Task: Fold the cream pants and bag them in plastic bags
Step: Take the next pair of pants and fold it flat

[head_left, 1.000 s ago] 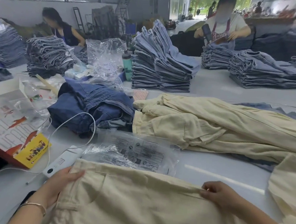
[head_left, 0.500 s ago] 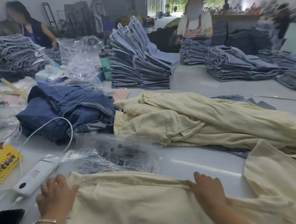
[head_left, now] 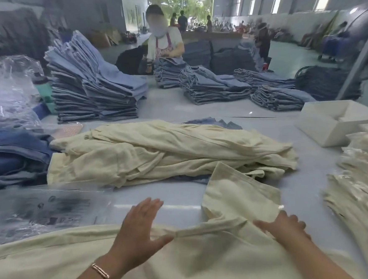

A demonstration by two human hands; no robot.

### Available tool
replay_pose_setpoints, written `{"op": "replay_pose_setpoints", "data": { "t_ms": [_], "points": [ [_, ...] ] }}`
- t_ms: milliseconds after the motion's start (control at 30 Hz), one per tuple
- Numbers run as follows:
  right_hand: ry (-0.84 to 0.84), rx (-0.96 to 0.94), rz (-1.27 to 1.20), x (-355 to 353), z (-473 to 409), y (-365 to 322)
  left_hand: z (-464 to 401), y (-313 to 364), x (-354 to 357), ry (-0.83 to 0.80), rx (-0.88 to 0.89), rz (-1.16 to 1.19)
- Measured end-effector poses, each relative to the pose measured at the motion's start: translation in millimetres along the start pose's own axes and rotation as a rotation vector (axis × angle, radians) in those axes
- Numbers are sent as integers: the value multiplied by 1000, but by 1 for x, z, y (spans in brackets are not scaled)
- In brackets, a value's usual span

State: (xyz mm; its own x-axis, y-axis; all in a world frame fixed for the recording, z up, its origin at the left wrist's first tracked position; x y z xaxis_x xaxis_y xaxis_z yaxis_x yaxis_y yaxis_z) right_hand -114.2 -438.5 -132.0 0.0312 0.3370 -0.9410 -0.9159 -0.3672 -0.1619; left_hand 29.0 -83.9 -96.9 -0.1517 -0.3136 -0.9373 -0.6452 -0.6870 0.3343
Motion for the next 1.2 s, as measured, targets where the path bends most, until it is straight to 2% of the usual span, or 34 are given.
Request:
{"op": "replay_pose_setpoints", "data": {
  "t_ms": [67,133,233,300,400,467,500,567,667,700,767,867,933,1067,1133,1200],
  "points": [
    [-5,-139,109,-1,-9,9,-25,51,20,-76,32,17],
    [-75,-311,88,-12,-17,15,-46,90,35,-148,33,42],
    [-443,-540,117,-33,-22,39,-67,123,59,-353,-30,78],
    [-582,-601,332,-42,-23,63,-73,133,68,-494,-75,60],
    [-554,-591,585,-52,-34,95,-85,133,72,-679,-147,4],
    [-533,-563,664,-63,-40,110,-92,125,72,-752,-321,86],
    [-519,-558,673,-69,-44,114,-97,117,72,-713,-468,174],
    [-416,-574,578,-83,-49,120,-107,105,76,-473,-683,300],
    [-167,-660,255,-107,-50,119,-127,106,83,-166,-755,329],
    [-97,-696,222,-117,-45,116,-134,109,88,-129,-787,394],
    [58,-764,214,-134,-36,107,-143,128,95,-187,-826,625],
    [222,-913,275,-154,-15,90,-150,176,95,-414,-676,800],
    [199,-978,242,-167,0,81,-153,217,88,-586,-547,896],
    [158,-1139,13,-195,34,70,-153,285,69,-956,-182,1053],
    [234,-1134,8,-204,34,66,-157,299,66,-973,-84,1036],
    [302,-1037,70,-206,21,56,-168,300,70,-799,-71,989]
  ]
}}
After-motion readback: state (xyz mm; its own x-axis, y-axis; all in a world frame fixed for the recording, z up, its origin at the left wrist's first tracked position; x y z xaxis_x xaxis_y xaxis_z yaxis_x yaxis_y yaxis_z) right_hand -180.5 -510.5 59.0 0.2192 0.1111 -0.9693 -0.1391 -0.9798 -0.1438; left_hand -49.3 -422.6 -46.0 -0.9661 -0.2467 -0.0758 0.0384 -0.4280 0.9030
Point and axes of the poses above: each hand's wrist, its own z-axis away from the middle knuckle, its own x-axis out of the palm, y = z × x, the point moved 2 cm from there along -z, towards the middle knuckle, and after that the axes turned 4 degrees about y, right-handed, at the moved point
